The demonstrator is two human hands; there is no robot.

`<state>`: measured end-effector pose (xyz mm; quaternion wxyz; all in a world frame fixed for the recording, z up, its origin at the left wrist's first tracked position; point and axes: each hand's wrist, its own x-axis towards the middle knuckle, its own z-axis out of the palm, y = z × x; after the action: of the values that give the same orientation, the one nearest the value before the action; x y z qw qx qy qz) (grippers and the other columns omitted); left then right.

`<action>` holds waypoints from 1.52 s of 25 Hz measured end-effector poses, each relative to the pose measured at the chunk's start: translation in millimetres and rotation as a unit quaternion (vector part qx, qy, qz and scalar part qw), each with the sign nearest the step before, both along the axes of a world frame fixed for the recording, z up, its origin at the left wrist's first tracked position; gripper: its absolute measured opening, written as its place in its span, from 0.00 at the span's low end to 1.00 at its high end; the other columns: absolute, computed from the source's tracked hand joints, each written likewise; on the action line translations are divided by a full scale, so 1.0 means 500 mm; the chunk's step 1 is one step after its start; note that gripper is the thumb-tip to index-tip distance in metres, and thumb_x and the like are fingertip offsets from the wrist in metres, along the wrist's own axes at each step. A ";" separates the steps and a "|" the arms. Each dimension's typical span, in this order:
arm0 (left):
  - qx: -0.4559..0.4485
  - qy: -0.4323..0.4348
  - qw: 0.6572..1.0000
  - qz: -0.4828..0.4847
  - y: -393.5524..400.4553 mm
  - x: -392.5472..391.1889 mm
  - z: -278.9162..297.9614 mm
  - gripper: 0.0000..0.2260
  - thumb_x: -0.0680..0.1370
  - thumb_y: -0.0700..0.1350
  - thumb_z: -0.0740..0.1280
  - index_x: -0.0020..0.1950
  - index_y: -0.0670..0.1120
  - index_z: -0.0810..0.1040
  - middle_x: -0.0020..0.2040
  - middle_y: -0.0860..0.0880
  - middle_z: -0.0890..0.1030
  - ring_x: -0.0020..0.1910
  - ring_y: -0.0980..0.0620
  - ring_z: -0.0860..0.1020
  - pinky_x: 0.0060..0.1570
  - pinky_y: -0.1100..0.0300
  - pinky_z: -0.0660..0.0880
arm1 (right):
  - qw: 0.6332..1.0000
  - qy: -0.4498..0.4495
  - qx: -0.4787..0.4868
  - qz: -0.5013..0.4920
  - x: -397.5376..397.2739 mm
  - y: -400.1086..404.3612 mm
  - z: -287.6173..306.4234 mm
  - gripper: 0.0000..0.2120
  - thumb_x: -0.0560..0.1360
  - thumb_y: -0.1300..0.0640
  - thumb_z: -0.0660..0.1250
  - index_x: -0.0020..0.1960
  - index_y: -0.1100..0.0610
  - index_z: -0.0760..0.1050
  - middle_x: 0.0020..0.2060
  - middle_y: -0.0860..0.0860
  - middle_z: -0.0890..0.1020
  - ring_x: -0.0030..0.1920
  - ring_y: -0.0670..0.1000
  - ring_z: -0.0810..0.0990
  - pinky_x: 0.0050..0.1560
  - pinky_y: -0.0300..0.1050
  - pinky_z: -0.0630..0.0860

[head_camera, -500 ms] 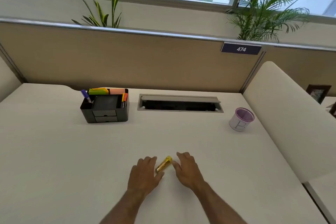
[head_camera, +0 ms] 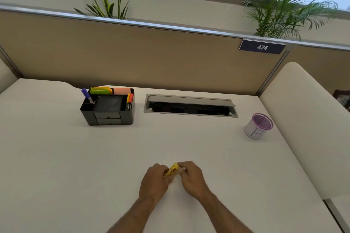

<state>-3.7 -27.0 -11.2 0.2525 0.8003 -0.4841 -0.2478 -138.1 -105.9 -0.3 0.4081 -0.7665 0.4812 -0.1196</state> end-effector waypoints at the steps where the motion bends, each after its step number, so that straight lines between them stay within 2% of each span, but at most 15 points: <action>1: -0.018 0.024 0.999 0.014 0.001 -0.001 0.003 0.08 0.77 0.51 0.69 0.53 0.50 0.81 0.48 0.53 0.79 0.48 0.54 0.76 0.47 0.59 0.74 | 0.998 -0.039 0.035 -0.033 0.001 -0.004 0.010 0.11 0.80 0.61 0.62 0.58 0.56 0.81 0.54 0.51 0.83 0.54 0.49 0.81 0.58 0.45 0.77; 4: -0.074 0.090 0.992 0.049 0.001 0.000 0.018 0.08 0.76 0.47 0.71 0.54 0.49 0.82 0.49 0.52 0.81 0.47 0.53 0.78 0.50 0.57 0.76 | 0.971 -0.156 0.146 -0.107 0.004 -0.022 0.048 0.10 0.79 0.63 0.66 0.59 0.58 0.80 0.52 0.55 0.84 0.45 0.50 0.85 0.48 0.45 0.83; 7: -0.129 0.118 0.983 0.049 -0.006 0.001 0.044 0.07 0.76 0.43 0.72 0.54 0.48 0.82 0.48 0.52 0.83 0.45 0.52 0.79 0.49 0.54 0.78 | 0.960 -0.200 0.175 -0.091 0.002 -0.038 0.084 0.14 0.77 0.58 0.71 0.62 0.58 0.79 0.52 0.56 0.84 0.45 0.52 0.86 0.51 0.50 0.84; 10: -0.172 0.128 0.977 0.008 -0.009 -0.006 0.069 0.08 0.77 0.41 0.70 0.56 0.49 0.82 0.49 0.52 0.83 0.47 0.55 0.80 0.50 0.56 0.78 | 0.979 -0.163 0.113 -0.037 0.004 -0.040 0.118 0.15 0.73 0.53 0.75 0.59 0.51 0.81 0.51 0.50 0.85 0.47 0.49 0.85 0.52 0.45 0.82; 13: -0.231 0.129 0.964 0.011 -0.007 -0.013 0.087 0.12 0.76 0.43 0.73 0.58 0.51 0.81 0.50 0.55 0.84 0.47 0.57 0.81 0.48 0.60 0.79 | 0.988 -0.152 0.030 -0.019 0.012 -0.036 0.151 0.13 0.69 0.53 0.78 0.53 0.50 0.84 0.45 0.45 0.85 0.46 0.42 0.83 0.46 0.34 0.79; 15: -0.261 0.101 0.960 0.014 -0.006 -0.020 0.098 0.13 0.72 0.46 0.76 0.56 0.52 0.82 0.48 0.58 0.85 0.44 0.58 0.81 0.44 0.67 0.78 | 0.986 -0.161 -0.010 -0.038 0.017 -0.030 0.170 0.14 0.66 0.54 0.80 0.50 0.51 0.84 0.41 0.44 0.86 0.44 0.40 0.84 0.43 0.32 0.79; 17: -0.284 0.086 0.955 0.025 -0.008 -0.028 0.108 0.11 0.72 0.46 0.76 0.54 0.53 0.83 0.47 0.61 0.85 0.43 0.62 0.81 0.42 0.72 0.76 | 0.981 -0.177 -0.037 -0.067 0.021 -0.021 0.183 0.13 0.64 0.54 0.81 0.48 0.50 0.84 0.39 0.44 0.86 0.42 0.40 0.84 0.41 0.32 0.79; 20: -0.301 0.088 0.949 0.036 -0.008 -0.038 0.122 0.11 0.74 0.43 0.75 0.55 0.52 0.83 0.45 0.64 0.82 0.42 0.68 0.80 0.42 0.75 0.75 | 0.977 -0.182 -0.089 -0.064 0.026 -0.007 0.195 0.09 0.66 0.54 0.80 0.44 0.51 0.84 0.36 0.44 0.85 0.40 0.43 0.84 0.40 0.34 0.81; 24: -0.296 0.114 0.948 0.033 -0.010 -0.033 0.132 0.13 0.75 0.38 0.73 0.56 0.51 0.83 0.45 0.67 0.82 0.43 0.65 0.82 0.43 0.71 0.78 | 0.973 -0.152 -0.173 -0.011 0.028 -0.004 0.208 0.07 0.69 0.55 0.78 0.44 0.54 0.83 0.35 0.46 0.84 0.37 0.46 0.83 0.39 0.40 0.82; 27: -0.296 0.127 0.946 0.030 -0.011 -0.027 0.135 0.14 0.75 0.37 0.72 0.58 0.51 0.82 0.45 0.68 0.82 0.45 0.64 0.82 0.44 0.70 0.78 | 0.965 -0.133 -0.226 0.009 0.030 -0.003 0.216 0.08 0.70 0.53 0.77 0.44 0.55 0.82 0.34 0.47 0.84 0.35 0.46 0.82 0.38 0.38 0.81; 30: -0.309 0.130 0.942 0.028 -0.010 -0.024 0.135 0.15 0.75 0.36 0.72 0.58 0.52 0.82 0.45 0.70 0.81 0.45 0.64 0.82 0.45 0.71 0.78 | 0.959 -0.136 -0.248 0.007 0.033 -0.001 0.218 0.10 0.70 0.50 0.77 0.45 0.56 0.82 0.35 0.48 0.84 0.34 0.46 0.82 0.38 0.35 0.81; 35: -0.328 0.142 0.934 0.013 -0.006 -0.014 0.129 0.14 0.74 0.36 0.73 0.53 0.54 0.84 0.46 0.65 0.84 0.48 0.59 0.83 0.48 0.67 0.80 | 0.965 -0.132 -0.225 0.006 0.039 -0.003 0.224 0.12 0.69 0.50 0.78 0.47 0.56 0.81 0.37 0.49 0.84 0.34 0.45 0.82 0.38 0.27 0.78; 38: -0.330 0.154 0.931 0.011 -0.007 -0.012 0.127 0.16 0.74 0.35 0.73 0.52 0.56 0.83 0.48 0.65 0.84 0.49 0.59 0.83 0.49 0.68 0.79 | 0.970 -0.131 -0.205 -0.011 0.043 -0.003 0.234 0.12 0.69 0.50 0.78 0.47 0.55 0.81 0.39 0.46 0.84 0.38 0.45 0.83 0.41 0.31 0.80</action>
<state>-10.0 -30.7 52.5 0.5771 0.6289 -0.4844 -0.1915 -116.7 -107.4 116.6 0.3005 -0.8061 0.3974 -0.3194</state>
